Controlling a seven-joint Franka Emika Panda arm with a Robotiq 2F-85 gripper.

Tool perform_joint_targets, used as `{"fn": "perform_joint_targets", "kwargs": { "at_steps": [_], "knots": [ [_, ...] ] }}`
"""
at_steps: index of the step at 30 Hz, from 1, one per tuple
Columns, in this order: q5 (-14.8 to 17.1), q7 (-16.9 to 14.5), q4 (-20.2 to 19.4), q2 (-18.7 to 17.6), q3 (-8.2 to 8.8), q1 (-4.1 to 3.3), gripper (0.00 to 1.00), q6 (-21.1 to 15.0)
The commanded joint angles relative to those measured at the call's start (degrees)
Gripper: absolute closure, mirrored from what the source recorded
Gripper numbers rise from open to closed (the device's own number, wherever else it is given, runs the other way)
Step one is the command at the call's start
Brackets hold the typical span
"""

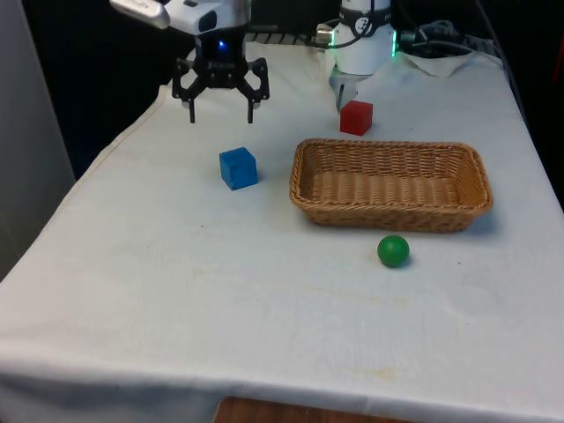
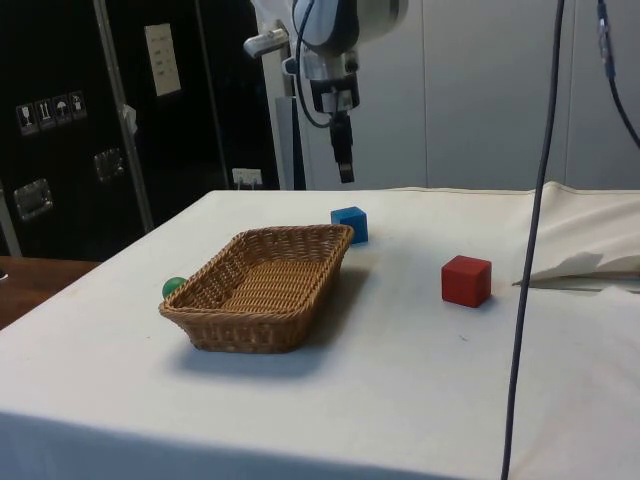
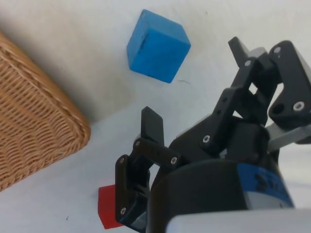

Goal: Place all non-red objects into the basket.

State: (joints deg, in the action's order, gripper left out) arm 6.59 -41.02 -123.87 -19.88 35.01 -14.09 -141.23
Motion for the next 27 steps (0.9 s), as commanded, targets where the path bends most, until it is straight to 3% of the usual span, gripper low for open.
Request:
{"fn": "perform_joint_targets", "kwargs": {
  "at_steps": [1, 8, 9, 10, 17, 18, 19, 25, 26, 27],
  "knots": [
    [0.63, -0.63, -0.11, 0.06, -0.23, 0.46, 0.00, 0.00],
    [4.01, -3.78, -1.15, 0.46, -0.11, 1.15, 0.00, -0.17],
    [2.98, -2.69, -0.74, -0.06, 0.40, 0.57, 0.00, 0.00],
    [4.76, -4.41, -1.20, 0.46, -0.06, 1.20, 0.00, -0.17],
    [10.31, -9.40, -1.09, 0.17, 0.29, 1.55, 0.00, 0.40],
    [8.65, -7.73, -1.20, -0.11, 0.86, 0.86, 0.00, 0.06],
    [10.94, -10.03, -1.03, 0.11, 0.34, 1.60, 0.00, 0.52],
    [14.84, -14.32, -0.80, -0.29, 0.23, 1.78, 0.00, 1.38],
    [13.98, -13.46, -1.09, -0.23, 0.97, 1.15, 0.00, 1.03],
    [15.24, -14.84, -0.69, -0.46, 0.29, 1.72, 0.00, 1.38]
  ]
}}
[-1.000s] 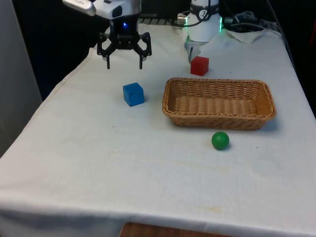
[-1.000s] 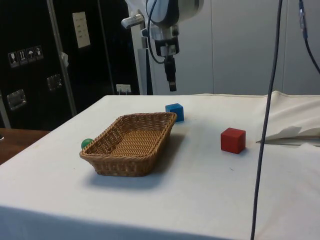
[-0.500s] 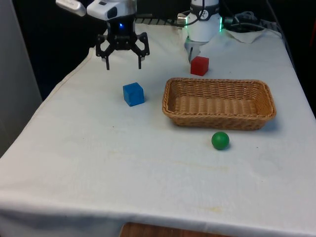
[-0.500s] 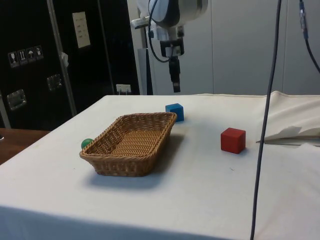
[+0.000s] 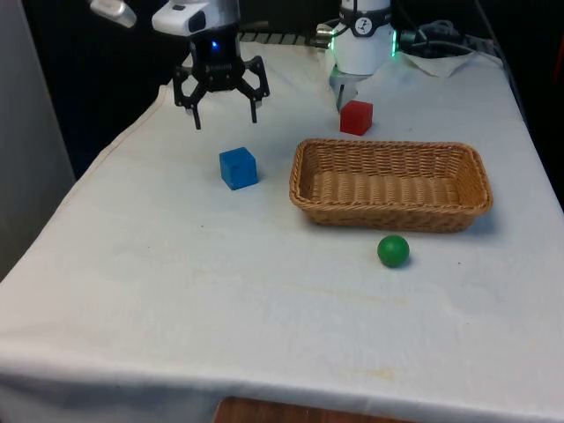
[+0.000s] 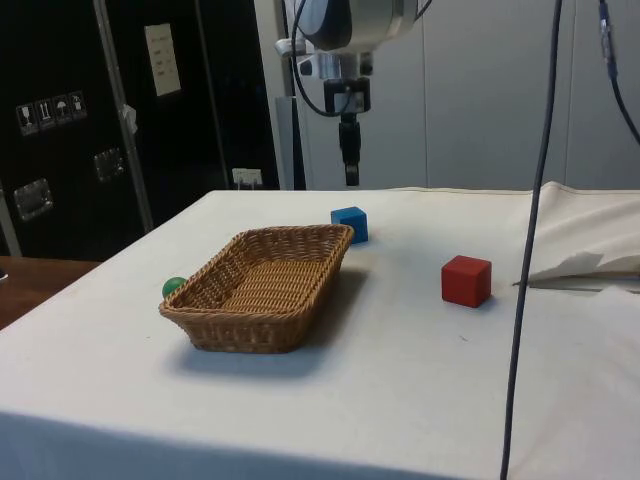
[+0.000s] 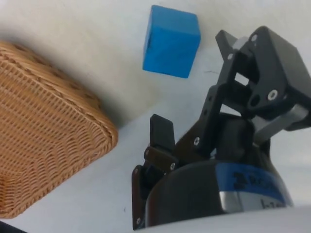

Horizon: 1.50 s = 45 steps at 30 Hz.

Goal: Place all non-red objects into the basket.

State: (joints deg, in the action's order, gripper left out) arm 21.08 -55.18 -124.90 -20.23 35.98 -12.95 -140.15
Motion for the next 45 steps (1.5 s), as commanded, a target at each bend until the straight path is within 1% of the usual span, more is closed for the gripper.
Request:
{"fn": "perform_joint_targets", "kwargs": {
  "at_steps": [1, 6, 7, 8, 9, 10, 12, 15, 16, 17, 18, 23, 24, 25, 26, 31, 32, 33, 39, 40, 41, 45],
  "knots": [
    [1.03, -1.26, 0.46, -0.34, -0.69, 0.52, 0.00, 0.29],
    [1.32, -3.72, 0.74, -1.38, -0.74, 0.40, 0.00, -0.23],
    [0.74, -3.04, 0.69, -1.38, -0.23, 0.00, 0.00, -0.06],
    [1.38, -4.24, 0.74, -1.55, -0.80, 0.40, 0.00, -0.34],
    [1.60, -5.27, 0.74, -1.89, -0.80, 0.34, 0.00, -0.52],
    [1.60, -5.27, 0.74, -1.89, -0.80, 0.34, 0.00, -0.52],
    [1.78, -6.70, 0.69, -2.29, -0.80, 0.34, 0.00, -0.74],
    [1.89, -8.02, 0.63, -2.64, -0.86, 0.34, 0.00, -0.86],
    [1.26, -7.45, 0.69, -2.64, -0.34, 0.00, 0.00, -0.40],
    [1.95, -8.65, 0.63, -2.75, -0.86, 0.34, 0.00, -0.92],
    [1.95, -9.00, 0.63, -2.81, -0.86, 0.34, 0.00, -0.97],
    [2.29, -9.97, 0.57, -3.15, -0.97, 0.34, 0.00, -1.15],
    [2.41, -10.20, 0.63, -3.27, -1.03, 0.29, 0.00, -1.15],
    [1.60, -9.40, 0.63, -3.15, -0.46, 0.00, 0.00, -0.46],
    [2.41, -10.20, 0.63, -3.27, -1.03, 0.29, 0.00, -1.15],
    [3.27, -11.63, 0.92, -3.78, -1.66, 0.46, 0.00, -1.15],
    [2.35, -10.83, 0.69, -3.61, -0.92, 0.00, 0.00, -0.63],
    [3.67, -12.26, 1.15, -4.07, -1.89, 0.46, 0.00, -1.20],
    [5.61, -14.67, 2.12, -5.79, -2.46, 0.40, 0.00, -1.49],
    [4.64, -13.75, 1.83, -5.44, -1.72, 0.00, 0.00, -0.80],
    [5.61, -14.67, 2.12, -5.79, -2.46, 0.40, 0.00, -1.49],
    [6.36, -16.16, 2.35, -6.59, -2.64, 0.23, 0.00, -1.66]
  ]
}}
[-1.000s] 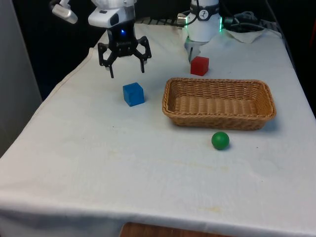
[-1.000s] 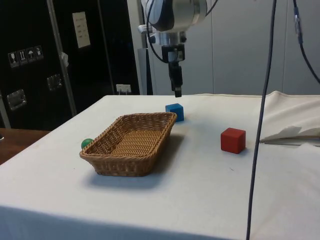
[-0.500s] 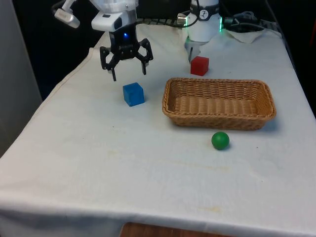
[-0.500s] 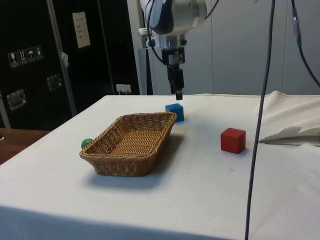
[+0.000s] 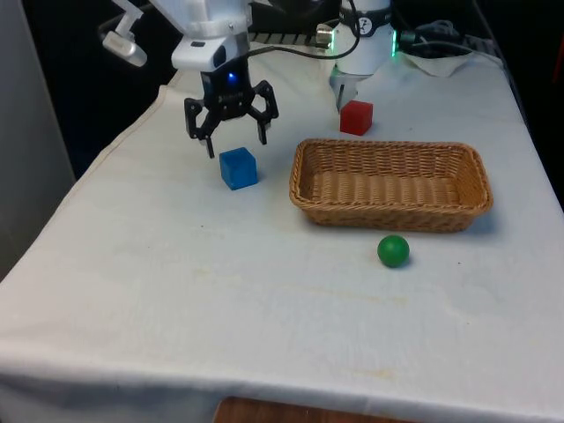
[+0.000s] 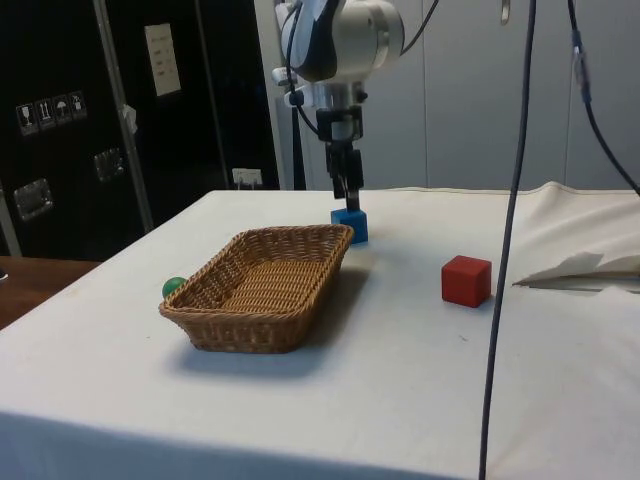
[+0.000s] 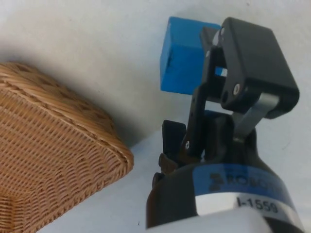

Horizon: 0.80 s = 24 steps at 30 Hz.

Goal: Place all non-red objects into the basket.

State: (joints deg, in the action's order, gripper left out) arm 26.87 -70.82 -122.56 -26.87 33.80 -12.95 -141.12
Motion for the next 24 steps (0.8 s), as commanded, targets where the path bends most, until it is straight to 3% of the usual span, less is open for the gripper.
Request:
{"fn": "perform_joint_targets", "kwargs": {
  "at_steps": [1, 4, 12, 13, 14, 20, 21, 22, 24],
  "knots": [
    [0.63, -0.69, 0.00, -0.11, -0.52, 0.23, 0.00, -0.74],
    [0.06, -0.46, 0.00, -0.23, -0.29, 0.00, 0.00, 0.00],
    [0.69, -2.29, 0.06, -0.92, -1.32, 0.23, 0.00, -0.63],
    [0.06, -1.66, 0.00, -0.74, -0.80, -0.06, 0.00, 0.00],
    [0.74, -2.41, 0.11, -1.03, -1.38, 0.29, 0.00, -0.57],
    [0.80, -2.86, 1.03, -2.35, -1.78, 0.40, 0.00, -0.52],
    [0.06, -2.18, 0.80, -2.18, -1.15, -0.06, 0.00, 0.00],
    [0.80, -2.92, 1.15, -2.58, -1.78, 0.40, 0.00, -0.52],
    [0.92, -2.81, 1.72, -3.27, -1.83, 0.34, 0.00, -0.34]
  ]
}}
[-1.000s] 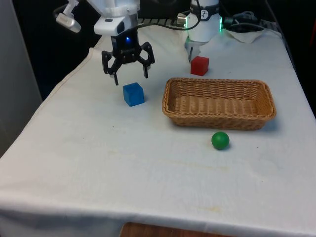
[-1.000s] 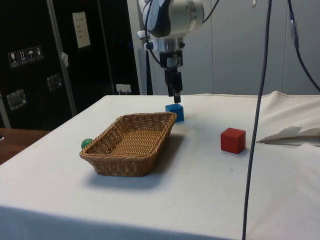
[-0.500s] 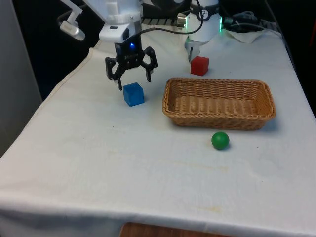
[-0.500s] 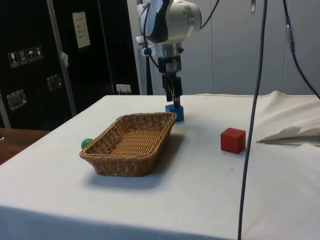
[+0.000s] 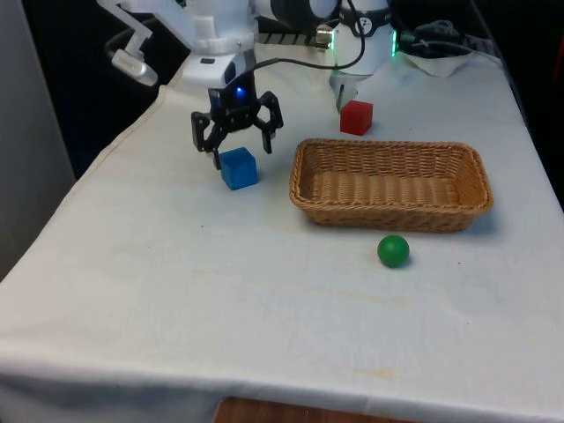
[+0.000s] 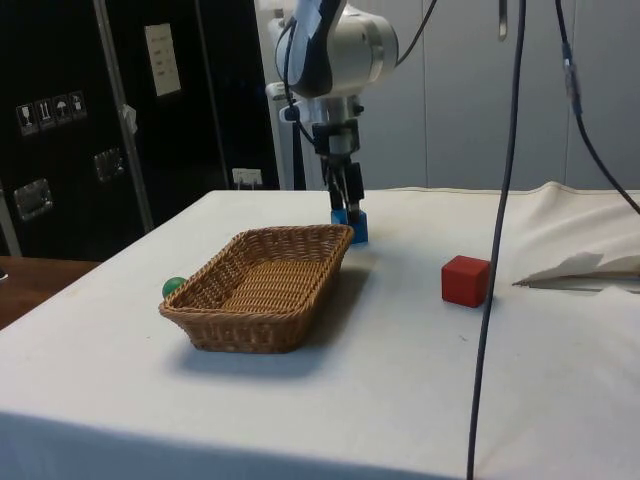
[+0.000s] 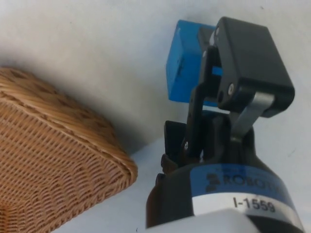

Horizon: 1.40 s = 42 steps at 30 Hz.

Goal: Place all non-red objects into the basket.

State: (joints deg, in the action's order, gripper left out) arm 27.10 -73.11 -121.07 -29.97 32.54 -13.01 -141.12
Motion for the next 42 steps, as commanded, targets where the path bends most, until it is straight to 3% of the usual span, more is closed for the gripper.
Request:
{"fn": "perform_joint_targets", "kwargs": {
  "at_steps": [1, 6, 7, 8, 15, 23, 25, 26, 30, 31, 33, 42],
  "knots": [
    [0.69, -0.52, 0.46, -0.34, -0.57, 0.40, 0.00, -0.29],
    [0.92, -0.52, 1.03, -1.32, -0.69, 0.40, 0.00, -0.34],
    [0.29, 0.00, 0.86, -1.15, -0.17, 0.00, 0.00, 0.06],
    [0.92, -0.52, 1.09, -1.43, -0.69, 0.40, 0.00, -0.34],
    [0.52, 0.00, 1.03, -1.95, -0.46, 0.00, 0.00, 0.00],
    [0.63, -0.06, 1.09, -2.29, -0.57, 0.06, 0.00, -0.23],
    [0.52, 0.00, 1.03, -2.23, -0.52, 0.00, 0.10, 0.00],
    [0.63, -0.06, 1.09, -2.29, -0.52, 0.06, 0.10, -0.11],
    [0.57, 0.00, 1.09, -2.29, -0.52, 0.00, 0.55, -0.06],
    [0.52, 0.00, 1.09, -2.29, -0.46, 0.00, 0.77, 0.00],
    [0.57, 0.00, 1.09, -2.29, -0.46, 0.00, 0.99, 0.00],
    [0.52, 0.00, 1.09, -2.23, -0.46, 0.00, 1.00, 0.06]
  ]
}}
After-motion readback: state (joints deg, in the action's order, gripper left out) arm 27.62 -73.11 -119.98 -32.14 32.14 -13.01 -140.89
